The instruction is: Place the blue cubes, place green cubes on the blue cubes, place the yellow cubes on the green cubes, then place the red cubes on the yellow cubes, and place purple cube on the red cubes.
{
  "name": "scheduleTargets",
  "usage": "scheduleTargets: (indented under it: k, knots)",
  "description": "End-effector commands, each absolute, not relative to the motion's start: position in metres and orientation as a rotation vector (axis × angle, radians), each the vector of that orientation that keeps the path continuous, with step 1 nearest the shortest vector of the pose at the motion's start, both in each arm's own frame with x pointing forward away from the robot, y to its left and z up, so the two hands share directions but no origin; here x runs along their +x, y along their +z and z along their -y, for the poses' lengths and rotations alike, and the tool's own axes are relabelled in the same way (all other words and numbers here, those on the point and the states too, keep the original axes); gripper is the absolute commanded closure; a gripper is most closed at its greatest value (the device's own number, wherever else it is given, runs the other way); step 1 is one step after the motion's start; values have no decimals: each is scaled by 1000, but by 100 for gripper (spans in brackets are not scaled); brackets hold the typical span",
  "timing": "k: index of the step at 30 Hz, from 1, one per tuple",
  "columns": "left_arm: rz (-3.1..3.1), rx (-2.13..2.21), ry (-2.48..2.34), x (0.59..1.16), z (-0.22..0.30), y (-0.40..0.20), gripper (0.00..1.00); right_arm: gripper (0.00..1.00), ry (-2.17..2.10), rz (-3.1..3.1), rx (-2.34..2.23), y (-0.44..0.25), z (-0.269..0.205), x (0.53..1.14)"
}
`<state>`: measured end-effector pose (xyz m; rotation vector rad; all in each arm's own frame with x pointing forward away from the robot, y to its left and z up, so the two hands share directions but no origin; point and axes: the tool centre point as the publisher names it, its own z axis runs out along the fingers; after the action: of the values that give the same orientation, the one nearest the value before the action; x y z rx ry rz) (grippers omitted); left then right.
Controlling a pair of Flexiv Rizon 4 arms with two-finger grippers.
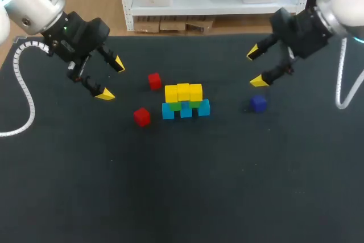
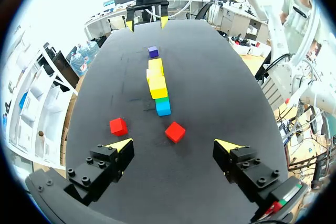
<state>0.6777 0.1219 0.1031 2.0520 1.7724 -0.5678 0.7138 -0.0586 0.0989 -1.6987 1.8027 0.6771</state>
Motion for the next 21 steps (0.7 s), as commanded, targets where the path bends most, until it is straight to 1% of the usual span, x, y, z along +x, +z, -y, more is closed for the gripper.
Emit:
scheduleTargets:
  k: [1,13,21]
  knots:
    - [-1769,2054,-570,679,-122,103,0,0,711,-1742,-1701,102,72,711]
    - [-1769,2054,-570,679,-122,103,0,0,712,-1733,-1728,103,74,711]
    - [-1585,2212,-495,668,-93,86,0,0,712,-1733,-1728,103,74,711]
